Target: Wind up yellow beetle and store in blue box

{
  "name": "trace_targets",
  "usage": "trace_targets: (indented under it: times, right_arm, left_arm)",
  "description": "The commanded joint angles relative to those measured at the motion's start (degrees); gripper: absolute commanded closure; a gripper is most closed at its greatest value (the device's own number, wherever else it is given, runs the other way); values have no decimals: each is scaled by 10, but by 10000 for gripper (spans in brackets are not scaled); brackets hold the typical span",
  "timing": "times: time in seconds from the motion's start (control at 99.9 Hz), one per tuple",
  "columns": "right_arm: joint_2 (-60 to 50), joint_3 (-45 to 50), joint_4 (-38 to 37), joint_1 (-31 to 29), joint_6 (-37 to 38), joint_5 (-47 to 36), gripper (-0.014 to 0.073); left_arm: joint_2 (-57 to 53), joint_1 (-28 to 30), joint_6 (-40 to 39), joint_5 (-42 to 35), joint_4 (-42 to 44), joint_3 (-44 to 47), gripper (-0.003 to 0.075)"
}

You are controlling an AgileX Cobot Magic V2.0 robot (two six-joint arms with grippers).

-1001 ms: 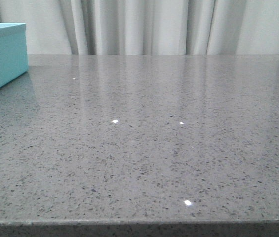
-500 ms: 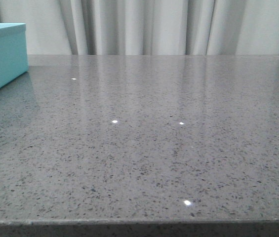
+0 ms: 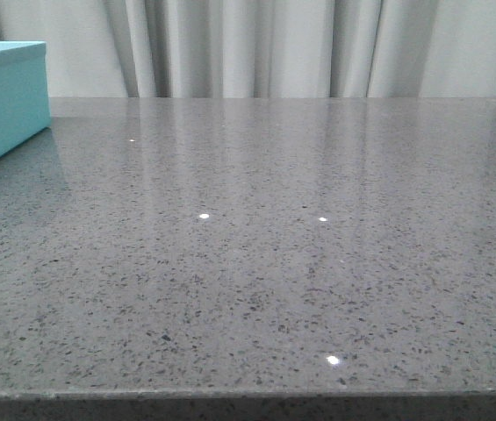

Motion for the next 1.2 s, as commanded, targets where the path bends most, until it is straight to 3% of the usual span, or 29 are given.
trace_targets:
  times: [0.0,0.34,0.59,1.191]
  right_arm:
    - [-24,17,-20,0,-5,-65,711]
    - [-164,123,-46,0,-5,-67,711]
    - [-264,141,-50,0,-5,5,711]
    - [-275,141,-50,0,-5,14,711]
  left_arm:
    - [-27,-14,4,-61,-21,22,739]
    - [-145,-19,4,-94,-28,101,738]
    - [-171,-19,4,-97,-28,101,739]
    - [-171,-19,4,-93,-28,101,738]
